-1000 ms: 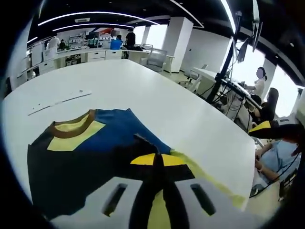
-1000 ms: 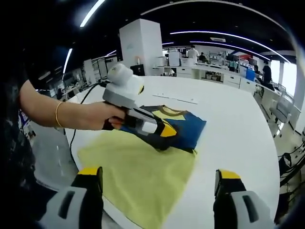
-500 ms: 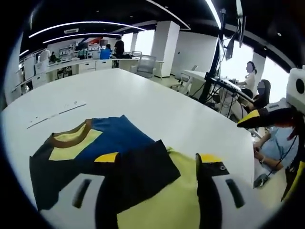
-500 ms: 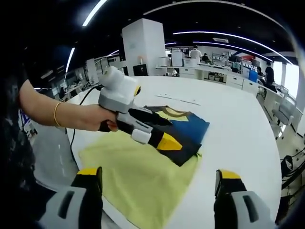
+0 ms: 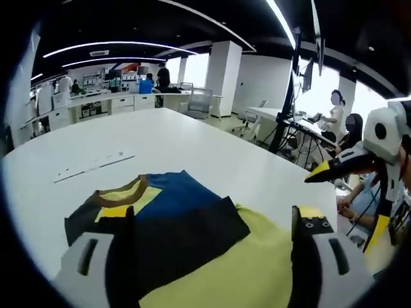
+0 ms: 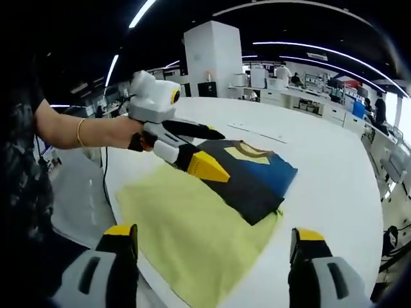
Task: Fold the garment on the visible template until the final outline fits inside the template.
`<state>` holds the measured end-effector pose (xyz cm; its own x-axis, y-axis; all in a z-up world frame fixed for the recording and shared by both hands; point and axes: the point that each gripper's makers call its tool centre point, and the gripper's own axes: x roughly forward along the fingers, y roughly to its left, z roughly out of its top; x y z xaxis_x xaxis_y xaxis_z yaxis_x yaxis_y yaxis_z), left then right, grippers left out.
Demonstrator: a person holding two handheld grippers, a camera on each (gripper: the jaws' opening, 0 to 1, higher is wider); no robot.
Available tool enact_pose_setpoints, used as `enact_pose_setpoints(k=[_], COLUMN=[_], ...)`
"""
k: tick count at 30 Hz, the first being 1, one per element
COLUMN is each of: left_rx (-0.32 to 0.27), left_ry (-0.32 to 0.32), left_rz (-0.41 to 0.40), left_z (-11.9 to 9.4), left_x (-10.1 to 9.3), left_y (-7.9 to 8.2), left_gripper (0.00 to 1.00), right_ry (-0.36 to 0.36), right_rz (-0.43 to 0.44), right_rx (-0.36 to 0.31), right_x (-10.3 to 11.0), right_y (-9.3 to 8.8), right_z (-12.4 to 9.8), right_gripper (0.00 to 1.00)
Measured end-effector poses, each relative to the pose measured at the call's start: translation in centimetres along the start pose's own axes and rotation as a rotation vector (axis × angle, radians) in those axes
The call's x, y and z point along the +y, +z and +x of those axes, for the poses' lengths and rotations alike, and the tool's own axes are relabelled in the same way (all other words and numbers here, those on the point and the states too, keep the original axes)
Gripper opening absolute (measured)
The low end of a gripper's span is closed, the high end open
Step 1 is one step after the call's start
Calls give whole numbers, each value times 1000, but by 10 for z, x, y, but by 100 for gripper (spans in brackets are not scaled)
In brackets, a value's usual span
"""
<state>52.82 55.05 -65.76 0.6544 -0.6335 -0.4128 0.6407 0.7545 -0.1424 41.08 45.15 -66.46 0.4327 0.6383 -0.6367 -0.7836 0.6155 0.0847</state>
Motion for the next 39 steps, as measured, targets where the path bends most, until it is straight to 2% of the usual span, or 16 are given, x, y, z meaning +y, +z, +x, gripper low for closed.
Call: enact_pose_setpoints(k=[3, 10, 14, 17, 23, 26, 30, 33, 39], left_rx=[5, 30, 43, 39, 59, 80, 109, 126, 159], left_ry=[12, 24, 21, 10, -27, -27, -43, -48, -67], left_rz=[3, 15, 39, 35, 35, 26, 38, 41, 115], left_z=[-14, -50, -69, -83, -111, -123, -139, -147, -162], left_x=[9, 21, 20, 19, 11, 9, 2, 0, -4], left_y=[-3, -22, -31, -36, -60, -75, -93, -103, -125], left_gripper=[99, 99, 97, 96, 89, 86, 86, 84, 75], right_ry=[24, 97, 134, 159, 179, 171, 178, 177, 171], right_rz=[-10, -51, -63, -79, -90, -134, -129, -151, -150], right_rx=[11, 32, 37, 74, 105, 153, 163, 195, 228], right_x=[3, 20, 29, 36, 41, 41, 43, 43, 43], right_y=[-4, -17, -25, -35, -54, -66, -75, -84, -95], right_z=[1, 8, 13, 15, 18, 17, 17, 15, 14], right_gripper=[99, 96, 94, 94, 91, 85, 82, 78, 75])
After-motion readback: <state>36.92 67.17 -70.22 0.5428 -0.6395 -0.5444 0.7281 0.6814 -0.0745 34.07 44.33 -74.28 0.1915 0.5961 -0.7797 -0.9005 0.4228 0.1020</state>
